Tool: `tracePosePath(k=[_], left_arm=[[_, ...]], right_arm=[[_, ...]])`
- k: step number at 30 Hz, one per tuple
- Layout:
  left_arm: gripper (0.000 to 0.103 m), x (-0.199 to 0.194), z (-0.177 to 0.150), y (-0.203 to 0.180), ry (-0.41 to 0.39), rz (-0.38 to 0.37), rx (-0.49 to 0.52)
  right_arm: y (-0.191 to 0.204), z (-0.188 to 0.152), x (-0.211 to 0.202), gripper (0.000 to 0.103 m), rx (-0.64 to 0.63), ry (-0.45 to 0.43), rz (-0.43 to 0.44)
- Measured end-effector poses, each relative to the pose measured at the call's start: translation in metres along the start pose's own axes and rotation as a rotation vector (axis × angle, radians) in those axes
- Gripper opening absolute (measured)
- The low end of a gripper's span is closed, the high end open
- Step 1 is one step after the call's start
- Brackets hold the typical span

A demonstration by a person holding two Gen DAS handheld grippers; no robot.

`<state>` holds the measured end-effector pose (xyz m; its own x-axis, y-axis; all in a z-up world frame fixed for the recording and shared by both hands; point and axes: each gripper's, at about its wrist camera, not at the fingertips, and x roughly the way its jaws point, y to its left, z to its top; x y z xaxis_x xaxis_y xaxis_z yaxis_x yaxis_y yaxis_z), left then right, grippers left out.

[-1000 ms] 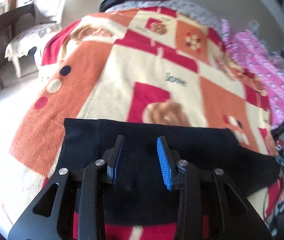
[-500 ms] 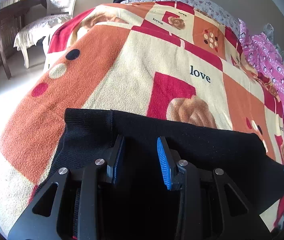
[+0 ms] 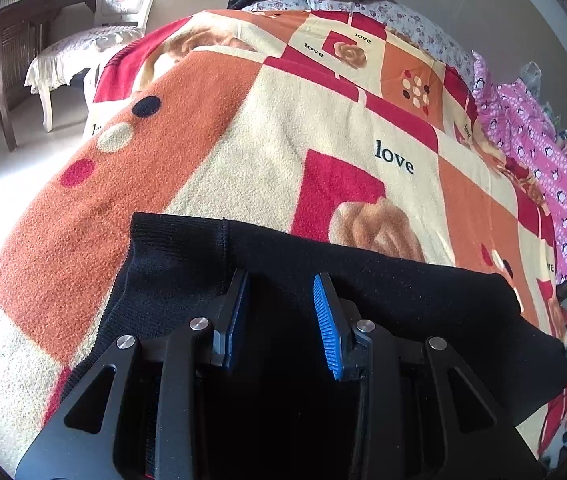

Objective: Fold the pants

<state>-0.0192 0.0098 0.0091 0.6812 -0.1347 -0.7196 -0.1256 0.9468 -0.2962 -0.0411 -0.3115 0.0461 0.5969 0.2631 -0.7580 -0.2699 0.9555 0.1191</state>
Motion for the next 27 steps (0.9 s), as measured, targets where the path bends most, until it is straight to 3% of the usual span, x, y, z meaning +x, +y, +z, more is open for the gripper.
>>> tracePosePath(k=[1, 2, 3, 4, 6, 9, 10, 13, 16, 18, 20, 23, 24, 27], left_arm=[[0.032, 0.000, 0.000, 0.000, -0.001, 0.001, 0.000], [0.032, 0.000, 0.000, 0.000, -0.001, 0.002, 0.000], [0.033, 0.000, 0.000, 0.000, -0.002, 0.003, 0.000], [0.033, 0.000, 0.000, 0.000, -0.001, 0.003, 0.001], [0.033, 0.000, 0.000, 0.000, -0.001, 0.002, 0.001], [0.033, 0.001, 0.000, 0.000, -0.001, 0.003, 0.001], [0.033, 0.001, 0.000, 0.001, -0.001, 0.003, 0.002], [0.033, -0.003, 0.000, 0.000, -0.009, 0.014, 0.008], [0.033, -0.025, -0.002, -0.023, -0.093, 0.023, 0.090], [0.033, -0.039, -0.008, -0.048, -0.122, -0.067, 0.134], [0.049, -0.042, -0.016, -0.084, -0.095, -0.179, 0.178], [0.050, -0.025, -0.026, -0.140, -0.007, -0.287, 0.261], [0.050, -0.013, -0.028, -0.157, 0.026, -0.294, 0.284], [0.050, 0.026, -0.028, -0.179, 0.138, -0.224, 0.287]], right_arm=[[0.003, -0.003, -0.003, 0.027, -0.009, -0.025, 0.047], [0.007, -0.008, 0.003, 0.041, -0.044, 0.004, 0.034], [0.006, -0.011, 0.006, 0.045, -0.063, 0.038, -0.005], [0.003, -0.015, 0.014, 0.045, -0.058, 0.067, -0.042], [-0.005, -0.010, 0.002, 0.045, 0.046, 0.008, -0.003], [-0.002, 0.000, -0.016, 0.046, 0.079, -0.144, 0.086], [0.003, 0.002, -0.015, 0.051, 0.058, -0.150, 0.089], [-0.001, 0.006, 0.004, 0.052, 0.052, -0.115, 0.029], [-0.025, -0.004, 0.020, 0.052, 0.187, -0.105, 0.125], [-0.033, -0.006, 0.023, 0.052, 0.253, -0.085, 0.163], [-0.044, -0.007, 0.025, 0.052, 0.305, -0.093, 0.190], [-0.038, -0.009, 0.023, 0.052, 0.309, -0.091, 0.190], [-0.037, -0.008, 0.024, 0.052, 0.303, -0.086, 0.184], [-0.035, -0.011, 0.021, 0.052, 0.306, -0.085, 0.184]])
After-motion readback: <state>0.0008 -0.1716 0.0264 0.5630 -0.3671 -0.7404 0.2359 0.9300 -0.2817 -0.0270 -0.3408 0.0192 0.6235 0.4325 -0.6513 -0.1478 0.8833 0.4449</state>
